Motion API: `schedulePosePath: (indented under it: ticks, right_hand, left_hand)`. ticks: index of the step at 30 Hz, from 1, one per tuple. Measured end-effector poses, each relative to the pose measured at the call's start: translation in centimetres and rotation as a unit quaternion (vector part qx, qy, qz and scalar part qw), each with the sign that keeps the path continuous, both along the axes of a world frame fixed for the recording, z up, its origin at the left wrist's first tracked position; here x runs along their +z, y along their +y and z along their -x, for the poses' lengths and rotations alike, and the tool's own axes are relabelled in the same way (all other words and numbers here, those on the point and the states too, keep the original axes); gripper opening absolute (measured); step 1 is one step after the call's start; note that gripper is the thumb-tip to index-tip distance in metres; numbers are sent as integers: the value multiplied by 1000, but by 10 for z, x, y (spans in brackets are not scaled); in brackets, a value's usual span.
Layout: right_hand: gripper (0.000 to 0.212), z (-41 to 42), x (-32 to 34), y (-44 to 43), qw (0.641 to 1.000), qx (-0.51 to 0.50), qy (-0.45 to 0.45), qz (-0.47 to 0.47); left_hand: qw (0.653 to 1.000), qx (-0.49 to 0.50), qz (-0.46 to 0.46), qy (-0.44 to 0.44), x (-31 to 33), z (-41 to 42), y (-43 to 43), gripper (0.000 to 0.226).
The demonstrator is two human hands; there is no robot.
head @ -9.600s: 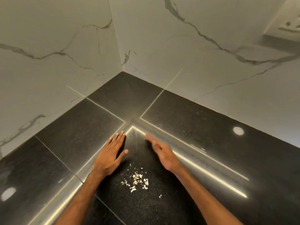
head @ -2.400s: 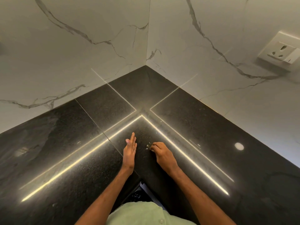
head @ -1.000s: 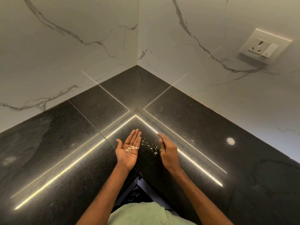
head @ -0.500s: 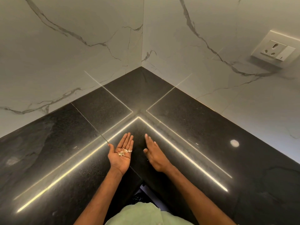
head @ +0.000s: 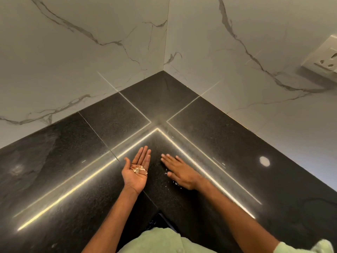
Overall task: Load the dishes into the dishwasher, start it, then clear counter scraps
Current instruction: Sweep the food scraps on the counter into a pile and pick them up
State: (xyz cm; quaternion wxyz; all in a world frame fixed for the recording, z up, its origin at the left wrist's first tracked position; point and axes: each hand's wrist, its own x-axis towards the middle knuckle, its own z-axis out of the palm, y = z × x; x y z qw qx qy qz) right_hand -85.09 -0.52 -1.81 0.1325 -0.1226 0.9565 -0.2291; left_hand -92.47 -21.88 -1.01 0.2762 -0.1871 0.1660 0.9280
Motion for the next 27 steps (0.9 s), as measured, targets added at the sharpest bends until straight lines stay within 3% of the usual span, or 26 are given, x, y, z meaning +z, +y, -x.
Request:
schedulePosePath:
  ticks: [2, 4, 6, 10, 15, 20, 24, 27]
  right_hand:
    - [52, -22, 4, -1, 992, -35, -6, 121]
    - [51, -43, 3, 11, 970, -131, 15, 205]
    - [61, -64, 1, 25, 974, -172, 25, 145]
    - [83, -72, -2, 19, 992, -82, 23, -97]
    - [84, -26, -6, -7, 988, -92, 28, -118]
    - [64, -10, 2, -25, 986, -153, 57, -40]
    - [56, -5, -3, -84, 981, 27, 150, -117]
    - [55, -6, -17, -91, 974, 62, 148, -160]
  left_hand:
    - [1000, -4, -2, -2, -1, 1, 3, 67]
    - [1000, -3, -5, -4, -3, 2, 4, 67]
    - [1000, -5, -9, -6, -5, 2, 4, 68]
    - [1000, -8, -14, -5, -5, 4, 5, 68]
    - [1000, -7, -22, 1, -6, 5, 7, 68]
    - [1000, 7, -26, 11, -8, 9, -1, 69]
    - [997, 44, -66, 16, -12, 16, -17, 68]
    - [996, 56, -62, 17, -10, 16, -26, 67]
